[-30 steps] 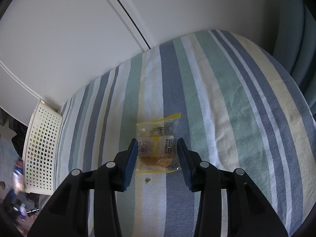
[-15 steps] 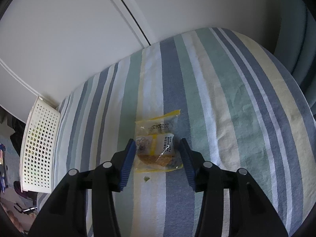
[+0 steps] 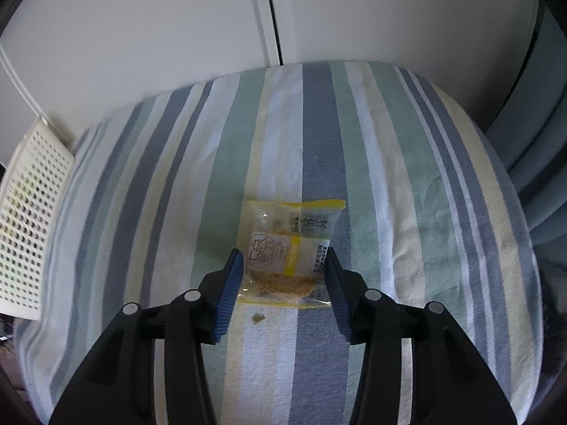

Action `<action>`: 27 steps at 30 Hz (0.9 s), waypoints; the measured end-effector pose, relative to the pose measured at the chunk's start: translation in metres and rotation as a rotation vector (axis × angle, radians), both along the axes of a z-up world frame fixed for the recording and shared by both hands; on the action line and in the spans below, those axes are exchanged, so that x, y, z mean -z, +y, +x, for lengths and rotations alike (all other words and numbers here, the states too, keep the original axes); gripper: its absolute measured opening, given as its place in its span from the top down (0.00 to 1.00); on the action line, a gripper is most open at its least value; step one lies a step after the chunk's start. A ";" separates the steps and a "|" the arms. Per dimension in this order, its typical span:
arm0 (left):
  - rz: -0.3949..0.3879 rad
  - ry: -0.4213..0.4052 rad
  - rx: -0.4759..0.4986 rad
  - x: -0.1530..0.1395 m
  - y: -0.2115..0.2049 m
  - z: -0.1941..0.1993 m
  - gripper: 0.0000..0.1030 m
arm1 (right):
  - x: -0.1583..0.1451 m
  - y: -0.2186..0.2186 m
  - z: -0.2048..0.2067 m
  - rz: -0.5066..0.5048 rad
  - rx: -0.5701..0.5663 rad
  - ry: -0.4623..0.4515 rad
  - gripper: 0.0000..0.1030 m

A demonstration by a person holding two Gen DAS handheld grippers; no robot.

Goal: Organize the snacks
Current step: 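Lift the clear cookie bag with the right tool and release it into the basket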

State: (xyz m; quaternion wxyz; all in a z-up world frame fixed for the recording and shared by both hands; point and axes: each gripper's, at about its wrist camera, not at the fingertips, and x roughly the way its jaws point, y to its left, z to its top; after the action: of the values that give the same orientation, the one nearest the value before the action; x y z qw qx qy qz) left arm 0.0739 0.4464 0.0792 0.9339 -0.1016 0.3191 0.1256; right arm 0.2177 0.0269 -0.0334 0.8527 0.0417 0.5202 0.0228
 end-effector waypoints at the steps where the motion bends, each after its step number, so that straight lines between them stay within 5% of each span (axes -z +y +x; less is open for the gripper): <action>1: -0.007 -0.009 -0.004 0.003 0.001 -0.005 0.02 | 0.000 0.001 0.000 -0.013 -0.002 0.001 0.56; 9: -0.053 -0.047 -0.052 0.023 0.003 -0.040 0.02 | -0.007 -0.002 -0.003 0.026 0.032 -0.005 0.62; 15: -0.012 -0.061 -0.060 0.031 -0.008 -0.055 0.02 | -0.032 0.024 -0.023 0.071 -0.008 -0.054 0.62; 27: -0.013 -0.067 -0.095 0.046 -0.007 -0.077 0.02 | -0.124 0.183 -0.049 0.201 -0.338 -0.199 0.62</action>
State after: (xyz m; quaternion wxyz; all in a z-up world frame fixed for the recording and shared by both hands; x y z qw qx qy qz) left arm -0.0030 0.4394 0.0336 0.9363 -0.1271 0.2832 0.1643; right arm 0.1689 0.2100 0.0907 0.8754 0.0362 0.4281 0.2214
